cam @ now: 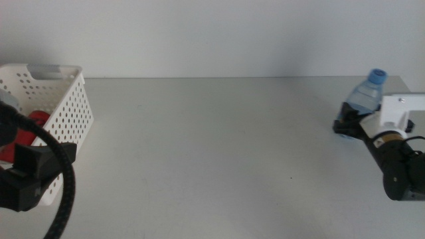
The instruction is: Use arms to grab the bottles and put them into the dustbin to the left of the table.
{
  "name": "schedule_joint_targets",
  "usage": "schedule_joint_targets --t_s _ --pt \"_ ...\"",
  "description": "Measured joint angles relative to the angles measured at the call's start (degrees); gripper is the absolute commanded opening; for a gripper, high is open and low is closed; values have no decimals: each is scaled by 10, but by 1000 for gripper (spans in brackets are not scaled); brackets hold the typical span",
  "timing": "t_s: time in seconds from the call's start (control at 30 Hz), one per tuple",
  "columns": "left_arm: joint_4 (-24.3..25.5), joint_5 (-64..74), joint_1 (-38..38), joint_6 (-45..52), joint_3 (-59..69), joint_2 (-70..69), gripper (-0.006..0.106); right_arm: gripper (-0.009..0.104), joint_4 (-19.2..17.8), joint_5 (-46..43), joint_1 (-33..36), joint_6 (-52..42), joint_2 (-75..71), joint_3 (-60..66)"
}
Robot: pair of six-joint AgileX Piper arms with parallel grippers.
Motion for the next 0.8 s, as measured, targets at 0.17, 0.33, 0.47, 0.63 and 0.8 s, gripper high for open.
schedule_joint_targets --t_s 0.17,0.33,0.47,0.63,0.8 --pt "0 0 0 0 0 0 93 -1 -141 84 95 102 4 -125" --pt "0 0 0 0 0 0 93 -1 -252 172 182 192 57 -286" --pt "0 0 0 0 0 0 93 -1 -301 230 232 223 120 -390" --pt "0 0 0 0 0 0 93 -1 -317 268 268 229 181 -463" --pt "1 0 0 0 0 0 93 2 -357 267 280 207 197 -481"
